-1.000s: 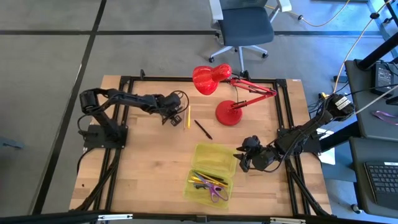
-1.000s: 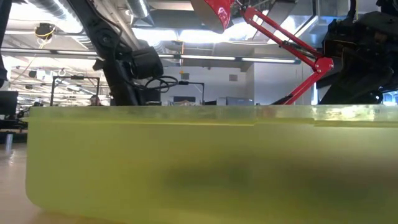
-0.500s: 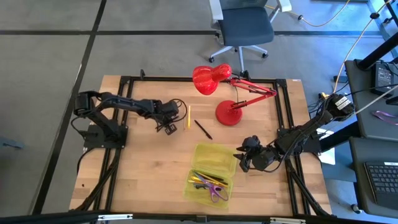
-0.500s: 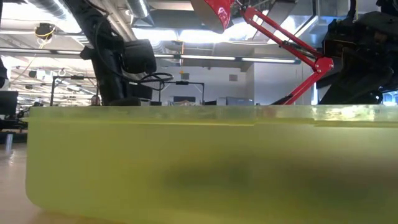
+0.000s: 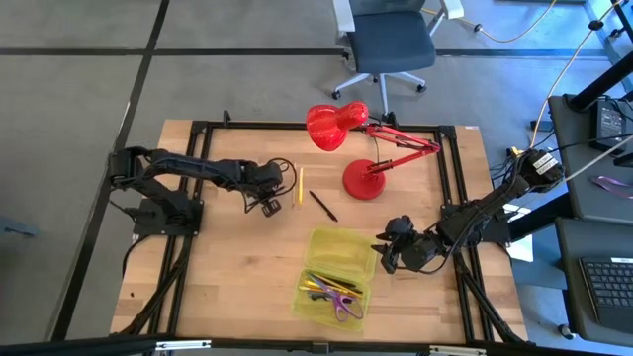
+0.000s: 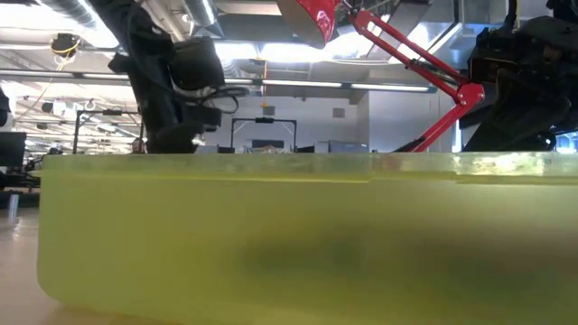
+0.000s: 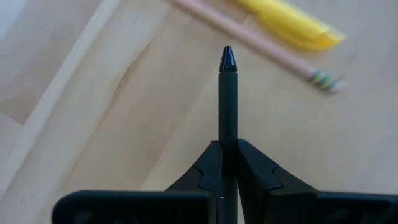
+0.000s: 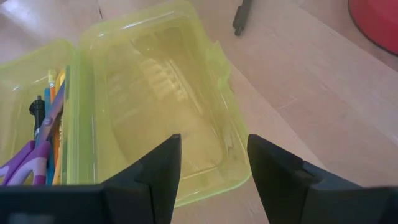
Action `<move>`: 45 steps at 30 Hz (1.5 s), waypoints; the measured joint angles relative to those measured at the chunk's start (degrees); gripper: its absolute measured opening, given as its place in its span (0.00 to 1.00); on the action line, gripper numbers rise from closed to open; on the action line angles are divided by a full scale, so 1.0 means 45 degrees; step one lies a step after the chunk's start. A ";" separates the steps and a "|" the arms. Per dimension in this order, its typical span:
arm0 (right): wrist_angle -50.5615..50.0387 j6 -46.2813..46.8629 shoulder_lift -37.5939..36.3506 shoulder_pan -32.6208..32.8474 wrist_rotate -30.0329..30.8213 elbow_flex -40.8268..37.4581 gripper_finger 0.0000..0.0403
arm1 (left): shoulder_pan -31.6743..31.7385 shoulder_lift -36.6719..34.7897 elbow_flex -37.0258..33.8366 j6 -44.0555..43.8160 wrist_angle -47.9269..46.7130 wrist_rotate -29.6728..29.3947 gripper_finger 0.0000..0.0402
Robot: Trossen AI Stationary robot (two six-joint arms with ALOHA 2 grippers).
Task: Pick & place school supplies into a supply box
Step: Put the black pen into the yellow supply box
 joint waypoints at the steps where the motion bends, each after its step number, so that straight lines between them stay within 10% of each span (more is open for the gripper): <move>1: 0.0000 0.0000 0.0000 0.0000 0.0001 0.0000 0.47 | -0.0076 -0.0202 0.0000 -0.0130 0.0014 0.0175 0.04; 12: -0.0233 -0.0034 0.0000 0.0000 0.0019 0.0005 0.47 | -0.3417 -0.1023 0.1677 -0.1085 0.1719 0.1850 0.04; 26: -0.0578 -0.0039 0.0000 0.0000 0.0005 0.0010 0.47 | -0.7939 0.4513 0.8544 -0.1512 0.1531 0.0607 0.04; 33: -0.0559 -0.0025 0.0000 0.0005 -0.0227 0.0003 0.47 | -0.8845 0.7167 1.1266 -0.3087 0.1360 0.0229 0.04; 45: -0.0428 0.0015 0.0005 0.0015 -0.1025 -0.0481 0.47 | -0.9023 0.8948 1.1594 -0.4557 0.1045 -0.0103 0.04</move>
